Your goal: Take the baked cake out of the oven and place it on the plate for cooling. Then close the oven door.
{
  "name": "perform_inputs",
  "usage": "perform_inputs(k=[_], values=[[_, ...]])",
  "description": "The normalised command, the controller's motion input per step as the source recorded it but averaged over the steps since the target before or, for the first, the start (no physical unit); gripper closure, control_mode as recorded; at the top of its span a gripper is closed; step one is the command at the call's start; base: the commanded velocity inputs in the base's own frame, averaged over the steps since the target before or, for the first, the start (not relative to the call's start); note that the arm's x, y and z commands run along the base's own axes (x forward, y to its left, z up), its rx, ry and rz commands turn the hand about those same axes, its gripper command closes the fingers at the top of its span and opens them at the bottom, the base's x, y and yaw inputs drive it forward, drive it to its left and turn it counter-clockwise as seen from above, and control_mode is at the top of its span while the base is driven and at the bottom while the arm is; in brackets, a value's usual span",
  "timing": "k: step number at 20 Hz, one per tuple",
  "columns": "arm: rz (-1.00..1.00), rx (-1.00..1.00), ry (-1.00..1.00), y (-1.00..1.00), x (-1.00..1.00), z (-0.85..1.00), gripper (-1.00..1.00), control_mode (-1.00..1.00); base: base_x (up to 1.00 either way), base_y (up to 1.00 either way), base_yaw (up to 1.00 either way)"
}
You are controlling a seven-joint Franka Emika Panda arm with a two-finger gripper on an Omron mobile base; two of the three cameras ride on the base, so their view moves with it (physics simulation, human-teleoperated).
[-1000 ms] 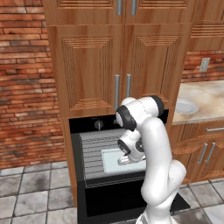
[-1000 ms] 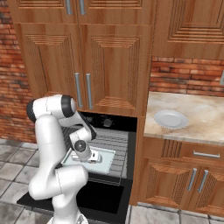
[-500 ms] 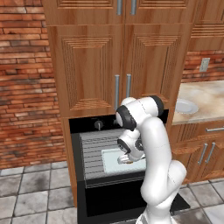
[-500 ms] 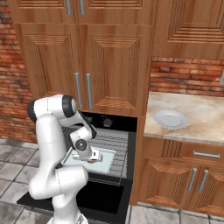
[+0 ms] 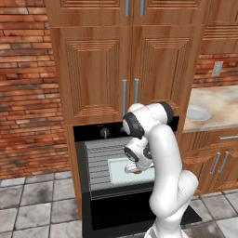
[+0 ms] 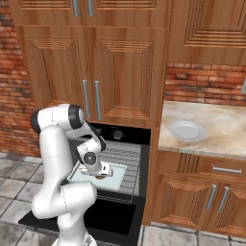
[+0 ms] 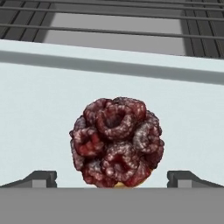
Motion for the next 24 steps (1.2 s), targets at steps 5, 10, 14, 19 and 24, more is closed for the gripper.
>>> perform_inputs(k=[5, 10, 14, 19, 24], values=[[0.00, 0.00, 0.00, 0.00, 0.01, 0.00, -1.00, -1.00, 0.00, 0.00, 0.00], [0.00, 0.00, 0.00, 0.00, 0.00, 0.00, -1.00, -1.00, 0.00, 0.00, 0.00], [0.00, 0.00, 0.00, 0.00, 0.07, 0.00, -1.00, -1.00, 0.00, 0.00, 0.00], [0.00, 0.00, 0.00, 0.00, 0.09, 0.00, -1.00, -1.00, 0.00, 0.00, 0.00], [0.00, 0.00, 0.00, -0.01, 0.06, 0.00, -1.00, -1.00, 0.00, 0.00, 0.00]])
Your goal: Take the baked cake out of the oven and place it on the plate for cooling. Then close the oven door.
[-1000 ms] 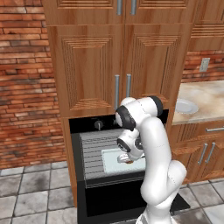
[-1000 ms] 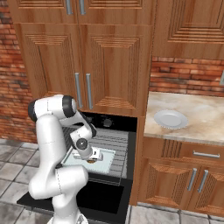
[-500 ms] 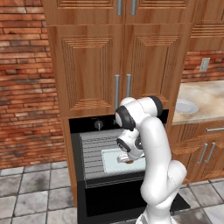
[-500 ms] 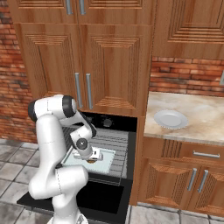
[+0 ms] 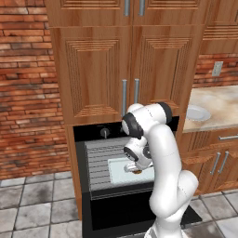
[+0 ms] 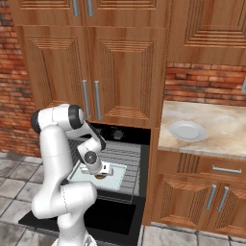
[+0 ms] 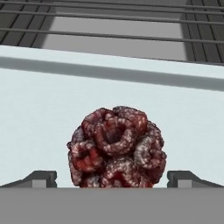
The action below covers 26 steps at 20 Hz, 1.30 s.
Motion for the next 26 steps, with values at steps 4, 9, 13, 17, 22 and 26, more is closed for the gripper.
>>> perform_inputs(k=[4, 9, 13, 17, 22, 26], values=[[0.00, 0.00, 0.00, -0.01, 0.02, 0.00, -1.00, -1.00, 0.00, 0.00, 0.00], [0.00, 0.01, 0.00, -0.04, 0.03, 0.00, -1.00, -1.00, 0.00, 0.00, 0.00], [0.00, 0.00, 0.00, -0.03, 0.04, 0.00, -1.00, -1.00, 0.00, 0.00, 0.00], [0.00, 0.00, 0.00, 0.00, 0.07, 0.00, -1.00, -1.00, 0.00, 0.00, 0.00], [0.00, 0.00, 0.00, 0.00, 0.11, 0.00, -1.00, -1.00, 0.00, 0.00, 0.00], [0.00, 0.00, 0.00, 0.00, 0.08, 0.00, -1.00, -1.00, 0.00, 0.00, 0.00]])
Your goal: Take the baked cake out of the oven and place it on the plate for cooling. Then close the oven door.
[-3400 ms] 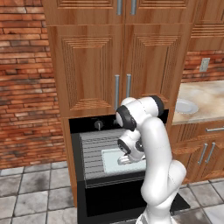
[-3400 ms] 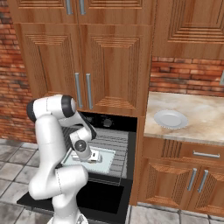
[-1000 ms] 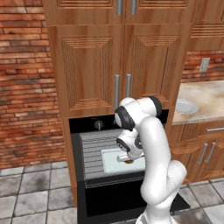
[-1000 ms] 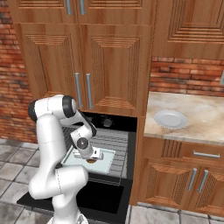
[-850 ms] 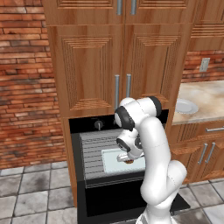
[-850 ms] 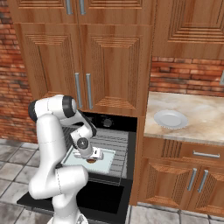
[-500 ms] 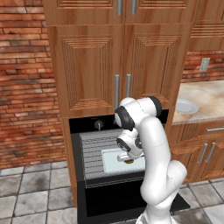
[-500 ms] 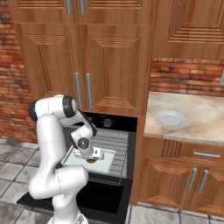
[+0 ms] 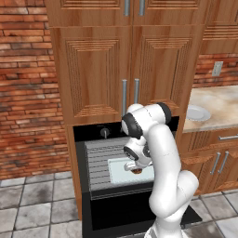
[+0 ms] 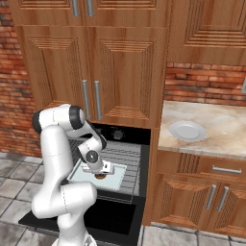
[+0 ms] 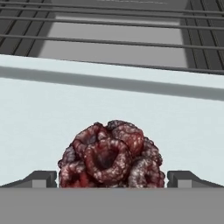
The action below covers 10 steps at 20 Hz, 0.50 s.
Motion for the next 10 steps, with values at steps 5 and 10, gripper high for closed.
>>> perform_inputs(k=[5, 10], values=[[0.00, 0.00, 0.00, 0.00, 0.02, 0.00, -1.00, -1.00, 0.00, 0.00, 0.00], [0.00, 0.00, 0.00, 0.00, 0.00, 0.00, -1.00, -1.00, 0.00, 0.00, 0.00]])
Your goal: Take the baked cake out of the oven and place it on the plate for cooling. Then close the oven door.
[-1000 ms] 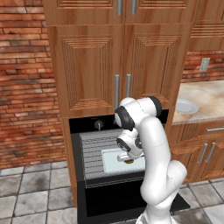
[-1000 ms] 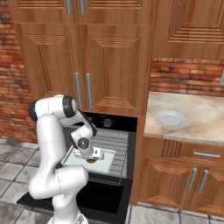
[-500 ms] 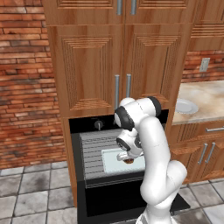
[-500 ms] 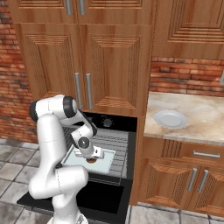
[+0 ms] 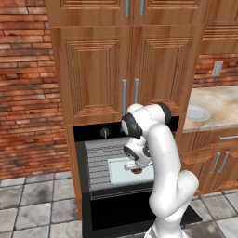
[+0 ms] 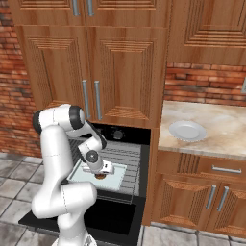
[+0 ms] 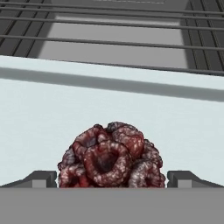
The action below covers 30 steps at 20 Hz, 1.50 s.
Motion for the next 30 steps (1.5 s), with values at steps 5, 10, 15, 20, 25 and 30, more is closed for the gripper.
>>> perform_inputs(k=[5, 10, 15, 20, 25, 30], values=[[0.00, 0.00, 0.00, 0.00, 0.00, 0.00, -1.00, -1.00, 0.00, 0.00, 0.00], [0.00, 0.00, 0.00, 0.00, 0.01, -0.03, -1.00, -1.00, 0.00, 0.00, 0.00], [0.00, 0.00, 0.00, 0.00, 0.01, -0.08, -1.00, -1.00, 0.00, 0.00, 0.00], [0.00, 0.00, 0.00, 0.00, 0.00, -0.11, -1.00, -1.00, 0.00, 0.00, 0.00], [0.00, 0.00, 0.00, 0.00, 0.00, -0.11, -1.00, -1.00, 0.00, 0.00, 0.00], [0.00, 0.00, 0.00, 0.00, 0.00, -0.09, -1.00, -1.00, 0.00, 0.00, 0.00]])
